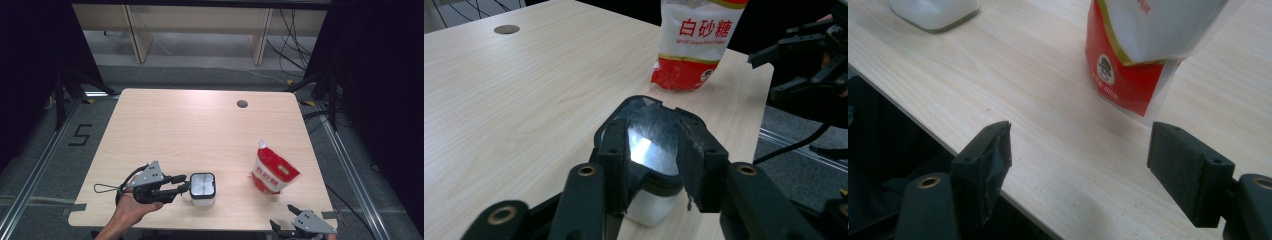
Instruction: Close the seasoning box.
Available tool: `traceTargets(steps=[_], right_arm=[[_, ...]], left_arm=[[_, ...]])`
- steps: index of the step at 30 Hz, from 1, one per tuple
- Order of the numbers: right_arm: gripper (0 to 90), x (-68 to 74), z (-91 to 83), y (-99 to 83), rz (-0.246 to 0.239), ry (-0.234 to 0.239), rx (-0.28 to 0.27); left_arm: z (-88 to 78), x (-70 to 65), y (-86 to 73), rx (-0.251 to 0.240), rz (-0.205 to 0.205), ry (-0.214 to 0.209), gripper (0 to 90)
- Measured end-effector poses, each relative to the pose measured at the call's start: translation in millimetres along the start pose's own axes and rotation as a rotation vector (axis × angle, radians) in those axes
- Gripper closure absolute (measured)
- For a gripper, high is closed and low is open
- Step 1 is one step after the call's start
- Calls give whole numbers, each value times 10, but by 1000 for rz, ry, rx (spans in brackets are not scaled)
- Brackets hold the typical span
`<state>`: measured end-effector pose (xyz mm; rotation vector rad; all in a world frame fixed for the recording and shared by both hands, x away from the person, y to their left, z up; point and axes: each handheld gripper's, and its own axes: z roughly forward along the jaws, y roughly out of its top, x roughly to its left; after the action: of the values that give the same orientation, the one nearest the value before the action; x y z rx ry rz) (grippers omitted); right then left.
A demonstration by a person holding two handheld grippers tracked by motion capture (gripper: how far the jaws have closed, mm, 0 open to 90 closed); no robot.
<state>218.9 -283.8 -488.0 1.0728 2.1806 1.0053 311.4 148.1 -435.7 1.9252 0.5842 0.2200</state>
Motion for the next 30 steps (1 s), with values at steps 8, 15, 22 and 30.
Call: traceTargets(steps=[8,15,22,30], right_arm=[[266,2,10,-4,9,13,4],[266,16,11,-8,31,18,14],[266,10,14,-8,19,17,12],[265,14,18,-10,24,22,21]], left_arm=[[-156,59,-192,-26,-45,50,467],[-241,125,-356,-7,-96,91,326],[-250,151,-476,23,-101,105,264],[-320,114,-619,43,-122,110,239]])
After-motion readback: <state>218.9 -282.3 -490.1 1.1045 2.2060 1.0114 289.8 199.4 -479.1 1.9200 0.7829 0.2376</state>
